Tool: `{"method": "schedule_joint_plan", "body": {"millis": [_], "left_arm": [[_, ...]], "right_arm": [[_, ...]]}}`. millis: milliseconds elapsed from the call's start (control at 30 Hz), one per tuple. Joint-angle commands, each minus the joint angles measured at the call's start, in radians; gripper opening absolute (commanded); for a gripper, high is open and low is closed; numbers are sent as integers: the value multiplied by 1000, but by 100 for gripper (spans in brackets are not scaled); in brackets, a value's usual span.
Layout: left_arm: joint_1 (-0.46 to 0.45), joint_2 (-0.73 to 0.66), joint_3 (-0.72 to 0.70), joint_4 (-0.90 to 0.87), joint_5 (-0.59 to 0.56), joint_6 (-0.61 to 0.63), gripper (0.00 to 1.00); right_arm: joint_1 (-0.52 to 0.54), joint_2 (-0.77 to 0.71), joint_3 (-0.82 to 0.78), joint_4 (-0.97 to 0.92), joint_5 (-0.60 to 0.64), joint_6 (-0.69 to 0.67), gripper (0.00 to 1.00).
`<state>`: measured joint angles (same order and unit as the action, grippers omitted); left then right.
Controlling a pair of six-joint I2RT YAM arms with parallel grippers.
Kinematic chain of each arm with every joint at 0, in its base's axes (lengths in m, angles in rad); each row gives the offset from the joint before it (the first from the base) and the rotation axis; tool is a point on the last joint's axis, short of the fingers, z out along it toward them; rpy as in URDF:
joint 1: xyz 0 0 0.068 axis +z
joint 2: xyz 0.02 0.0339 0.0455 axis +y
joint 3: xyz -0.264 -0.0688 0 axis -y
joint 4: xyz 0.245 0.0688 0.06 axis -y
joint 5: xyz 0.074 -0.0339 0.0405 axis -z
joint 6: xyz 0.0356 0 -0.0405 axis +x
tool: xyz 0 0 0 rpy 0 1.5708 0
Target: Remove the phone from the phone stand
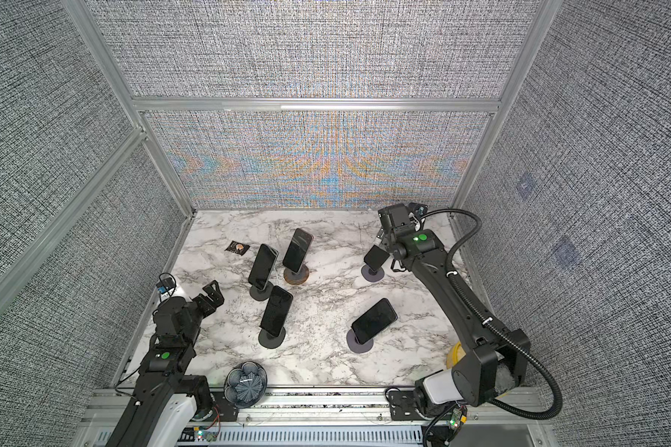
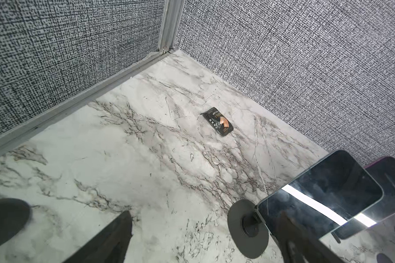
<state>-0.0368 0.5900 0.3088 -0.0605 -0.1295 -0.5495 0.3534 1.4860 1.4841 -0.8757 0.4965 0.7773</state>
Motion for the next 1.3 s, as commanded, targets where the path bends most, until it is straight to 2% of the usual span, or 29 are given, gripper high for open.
{"method": "schedule_joint_plan", "body": {"millis": [0, 200, 433, 967, 1267], "left_arm": [[-1, 78, 28, 23, 11, 24, 99], [-2, 142, 45, 32, 20, 28, 99], [-2, 110, 36, 32, -2, 35, 99], [-3, 126, 36, 43, 5, 26, 99], [-5, 118, 33, 38, -12, 16, 99]], "right_arm": [[5, 138, 116, -55, 37, 75, 99], [6, 277, 240, -147, 56, 167, 99], [0, 402, 353, -249, 77, 273, 99], [-31, 531, 432, -224, 19, 274, 99], [-34, 601, 500, -262, 52, 270, 99]]}}
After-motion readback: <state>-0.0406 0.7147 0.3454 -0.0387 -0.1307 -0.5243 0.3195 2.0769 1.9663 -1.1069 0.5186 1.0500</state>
